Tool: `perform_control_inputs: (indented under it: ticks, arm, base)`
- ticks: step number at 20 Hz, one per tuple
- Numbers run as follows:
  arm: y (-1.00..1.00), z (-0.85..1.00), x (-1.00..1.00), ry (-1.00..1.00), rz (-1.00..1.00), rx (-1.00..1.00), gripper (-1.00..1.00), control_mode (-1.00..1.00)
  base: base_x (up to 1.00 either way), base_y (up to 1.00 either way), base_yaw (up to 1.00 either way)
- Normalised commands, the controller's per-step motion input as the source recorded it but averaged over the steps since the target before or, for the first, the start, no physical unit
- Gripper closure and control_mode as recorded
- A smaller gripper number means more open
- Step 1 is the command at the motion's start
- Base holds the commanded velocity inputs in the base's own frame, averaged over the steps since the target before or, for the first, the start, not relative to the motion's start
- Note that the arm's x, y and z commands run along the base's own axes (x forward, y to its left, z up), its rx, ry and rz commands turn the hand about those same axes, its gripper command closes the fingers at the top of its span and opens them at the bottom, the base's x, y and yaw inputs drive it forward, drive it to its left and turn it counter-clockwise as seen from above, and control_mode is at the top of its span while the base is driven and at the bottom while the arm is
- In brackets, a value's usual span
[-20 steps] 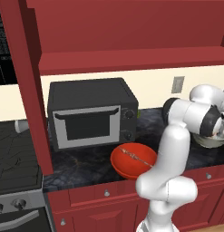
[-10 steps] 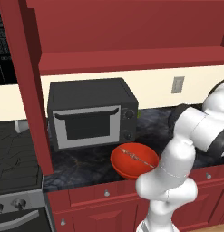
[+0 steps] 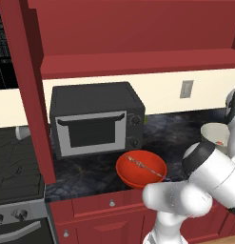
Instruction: Pick both bowls and place them on the counter. Then place the kebab skewer in one bowl and place the egg in the other bowl.
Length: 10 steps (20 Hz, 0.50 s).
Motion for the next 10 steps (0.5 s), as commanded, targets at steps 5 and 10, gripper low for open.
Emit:
perform_control_inputs:
  ticks: [5, 10]
  arm:
    - [0.64, 0.13, -0.26, 0.00, 0.00, -0.07, -1.00, -1.00]
    - [0.43, 0.03, -0.22, -0.02, 0.00, -0.04, -1.00, -1.00]
  base:
    - [0.00, 0.00, 0.00]
    - [0.00, 0.00, 0.00]
